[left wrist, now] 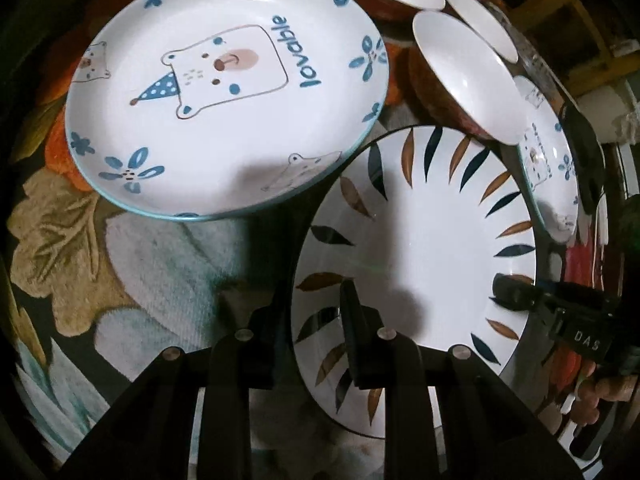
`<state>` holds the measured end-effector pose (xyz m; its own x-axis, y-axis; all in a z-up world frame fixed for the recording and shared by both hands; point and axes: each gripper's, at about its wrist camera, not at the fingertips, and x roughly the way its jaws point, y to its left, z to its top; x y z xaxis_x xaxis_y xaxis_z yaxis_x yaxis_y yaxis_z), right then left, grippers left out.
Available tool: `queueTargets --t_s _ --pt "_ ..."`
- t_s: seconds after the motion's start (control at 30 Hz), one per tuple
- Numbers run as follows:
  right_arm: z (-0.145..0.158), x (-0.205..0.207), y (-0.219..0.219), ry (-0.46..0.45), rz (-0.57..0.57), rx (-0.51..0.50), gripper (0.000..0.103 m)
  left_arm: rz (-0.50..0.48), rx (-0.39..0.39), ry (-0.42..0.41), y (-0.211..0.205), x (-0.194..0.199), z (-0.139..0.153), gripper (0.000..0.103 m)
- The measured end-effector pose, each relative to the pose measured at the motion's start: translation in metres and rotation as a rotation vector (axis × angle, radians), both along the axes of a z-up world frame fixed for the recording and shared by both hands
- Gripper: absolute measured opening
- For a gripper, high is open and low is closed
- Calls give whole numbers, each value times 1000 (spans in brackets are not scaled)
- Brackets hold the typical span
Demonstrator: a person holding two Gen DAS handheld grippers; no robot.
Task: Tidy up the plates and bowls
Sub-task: 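Move the right gripper to the leaf-pattern plate rim and grasp it, then carry the leaf-pattern plate with the right gripper toward the power strip and lower it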
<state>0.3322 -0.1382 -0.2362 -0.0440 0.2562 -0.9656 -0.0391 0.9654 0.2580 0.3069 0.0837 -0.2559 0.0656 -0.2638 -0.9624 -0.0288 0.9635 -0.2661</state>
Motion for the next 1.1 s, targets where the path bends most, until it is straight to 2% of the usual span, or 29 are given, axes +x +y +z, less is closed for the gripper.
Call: queueTargets --t_s 0.13,0.23,0.37,0.5,0.6,0.67,0.77,0.9,1.1 --pt "2 -1 3 -18 47 -8 24 -107 48 16 -10 6 4 24" --pt "3 -6 3 -40 10 -8 24 -106 58 2 -8 3 5 23" --pt "9 -31 2 -75 -20 74 16 -63 36 -56 5 -24 14 21" --pt "21 -61 -10 -88 -14 116 14 -117 21 -62 3 -51 28 21" --pt "26 -80 -27 -84 -58 141 14 -139 9 -64 -15 -56 41 20" --pt "31 -90 -43 -86 -97 151 14 -143 -9 -75 -34 -54 49 20" --pt "42 -98 -68 -100 -151 158 14 -206 -34 -117 -70 -48 67 20" --pt "64 -109 -119 -161 -259 130 14 -290 -96 -165 -119 -47 88 20" --pt "84 -131 -201 -219 -444 88 12 -354 -172 -174 -214 -39 92 20"
